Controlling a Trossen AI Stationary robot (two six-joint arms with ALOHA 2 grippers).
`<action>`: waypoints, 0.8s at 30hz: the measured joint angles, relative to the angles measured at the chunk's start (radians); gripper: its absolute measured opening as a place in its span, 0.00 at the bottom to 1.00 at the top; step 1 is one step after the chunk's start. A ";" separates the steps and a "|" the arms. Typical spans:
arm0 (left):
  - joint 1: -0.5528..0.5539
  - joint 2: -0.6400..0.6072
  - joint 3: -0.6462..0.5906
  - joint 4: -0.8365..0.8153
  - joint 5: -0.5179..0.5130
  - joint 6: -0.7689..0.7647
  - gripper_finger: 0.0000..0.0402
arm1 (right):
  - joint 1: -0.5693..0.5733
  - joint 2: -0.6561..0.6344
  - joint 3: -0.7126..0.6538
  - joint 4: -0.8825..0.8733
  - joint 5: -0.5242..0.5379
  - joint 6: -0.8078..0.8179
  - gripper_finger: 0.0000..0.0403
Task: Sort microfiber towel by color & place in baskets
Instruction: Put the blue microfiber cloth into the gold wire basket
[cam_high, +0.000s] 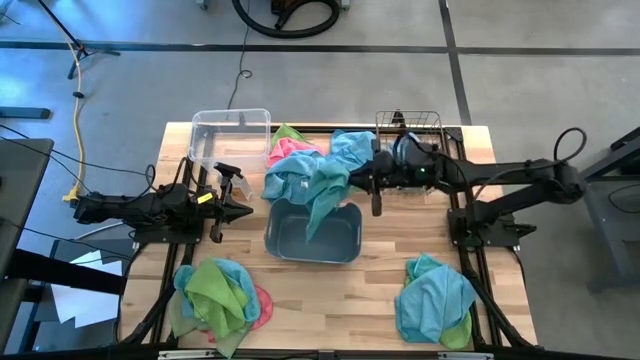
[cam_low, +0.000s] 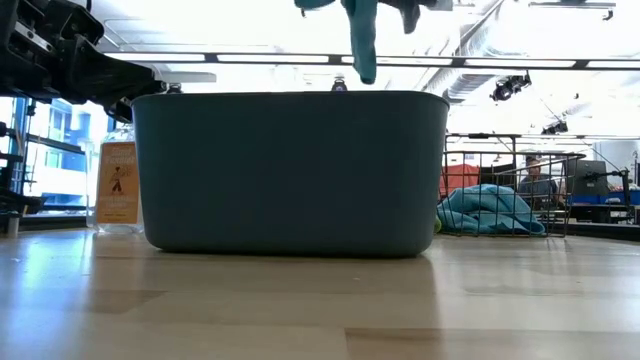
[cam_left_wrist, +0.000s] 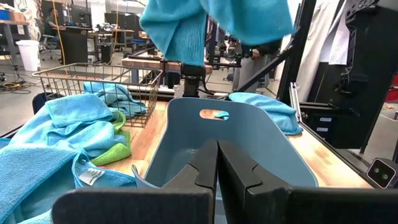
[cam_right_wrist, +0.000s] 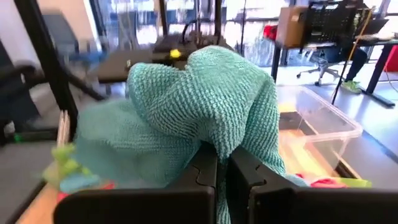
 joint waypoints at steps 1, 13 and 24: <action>0.000 0.000 0.000 0.000 0.000 0.000 0.00 | 0.000 -0.007 -0.037 0.071 0.004 0.024 0.00; 0.000 0.000 0.000 0.000 0.000 0.000 0.00 | 0.001 -0.017 -0.139 0.261 0.020 0.081 0.00; 0.000 0.000 0.000 0.000 0.000 0.000 0.00 | -0.002 -0.017 -0.139 0.260 0.013 0.051 0.00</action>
